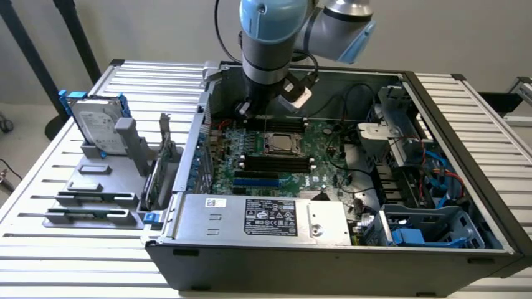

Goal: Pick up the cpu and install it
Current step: 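Install the first cpu locking lever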

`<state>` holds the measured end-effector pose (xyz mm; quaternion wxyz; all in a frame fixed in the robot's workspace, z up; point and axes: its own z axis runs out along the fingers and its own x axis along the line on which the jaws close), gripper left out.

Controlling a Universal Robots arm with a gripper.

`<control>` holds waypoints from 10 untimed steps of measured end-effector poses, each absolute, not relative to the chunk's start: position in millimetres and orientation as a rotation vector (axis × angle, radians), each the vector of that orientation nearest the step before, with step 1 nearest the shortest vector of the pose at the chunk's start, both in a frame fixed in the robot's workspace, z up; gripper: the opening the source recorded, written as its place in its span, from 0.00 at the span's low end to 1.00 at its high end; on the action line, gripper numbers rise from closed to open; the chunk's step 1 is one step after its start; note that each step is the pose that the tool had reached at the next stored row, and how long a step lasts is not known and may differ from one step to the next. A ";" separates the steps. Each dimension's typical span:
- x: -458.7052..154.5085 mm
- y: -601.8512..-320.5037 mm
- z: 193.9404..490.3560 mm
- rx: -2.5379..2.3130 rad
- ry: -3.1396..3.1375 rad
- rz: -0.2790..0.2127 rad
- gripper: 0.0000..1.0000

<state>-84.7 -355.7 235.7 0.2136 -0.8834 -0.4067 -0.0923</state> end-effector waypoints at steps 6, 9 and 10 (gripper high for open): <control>-76.1 -355.8 231.7 -2.456 -1.127 -0.264 0.11; -73.0 -355.7 228.0 -2.461 -1.123 -0.267 0.11; -72.8 -355.8 227.0 -2.466 -1.122 -0.267 0.11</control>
